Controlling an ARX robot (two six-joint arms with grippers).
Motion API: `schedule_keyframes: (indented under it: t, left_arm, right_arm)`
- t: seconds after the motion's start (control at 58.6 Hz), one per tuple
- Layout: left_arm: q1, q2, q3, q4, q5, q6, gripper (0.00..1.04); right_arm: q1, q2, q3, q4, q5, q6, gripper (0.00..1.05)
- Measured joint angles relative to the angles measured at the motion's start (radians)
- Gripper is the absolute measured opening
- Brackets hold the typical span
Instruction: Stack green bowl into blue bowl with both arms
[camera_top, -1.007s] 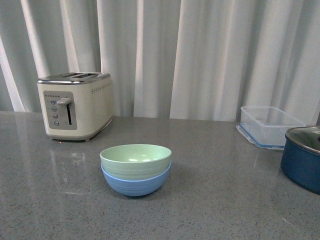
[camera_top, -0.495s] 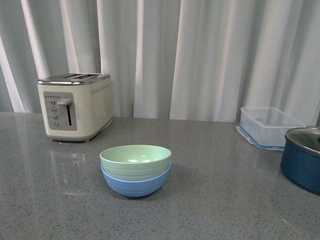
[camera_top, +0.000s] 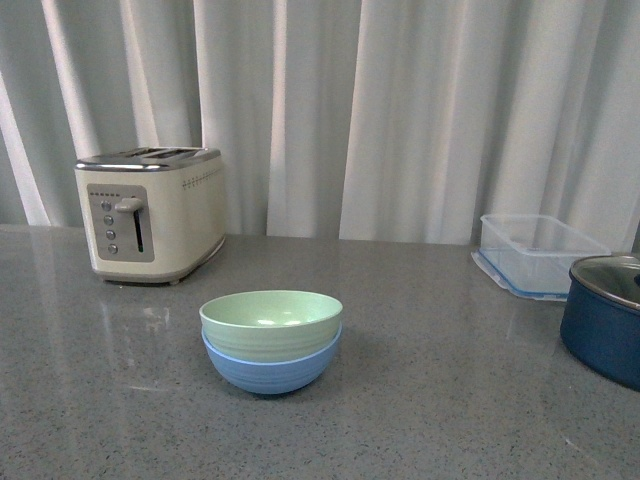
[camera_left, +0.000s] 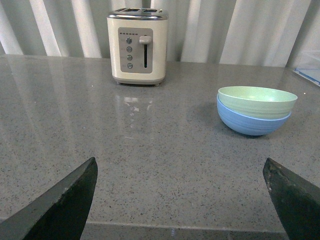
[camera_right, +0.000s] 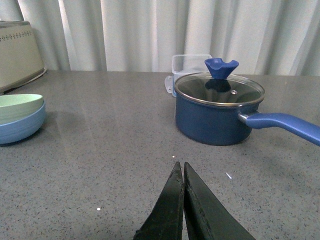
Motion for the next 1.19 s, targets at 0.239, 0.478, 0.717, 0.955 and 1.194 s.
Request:
schedule_keyframes:
  t: [0.239,0.478,0.717,0.955,1.194]
  left_arm:
    - [0.000,0.000,0.000,0.000,0.000,0.000,0.98]
    - [0.000,0.000,0.000,0.000,0.000,0.000,0.98]
    - [0.000,0.000,0.000,0.000,0.000,0.000,0.98]
    - [0.000,0.000,0.000,0.000,0.000,0.000,0.98]
    - [0.000,0.000,0.000,0.000,0.000,0.000,0.98]
  right_arm:
    - [0.000,0.000,0.000,-0.002,0.000,-0.002,0.37]
    - [0.000,0.000,0.000,-0.002,0.000,-0.002,0.79]
    - [0.000,0.000,0.000,-0.002,0.000,-0.001,0.95]
    - [0.000,0.000,0.000,-0.002,0.000,-0.001,0.95]
    - [0.000,0.000,0.000,-0.002,0.000,-0.001,0.95]
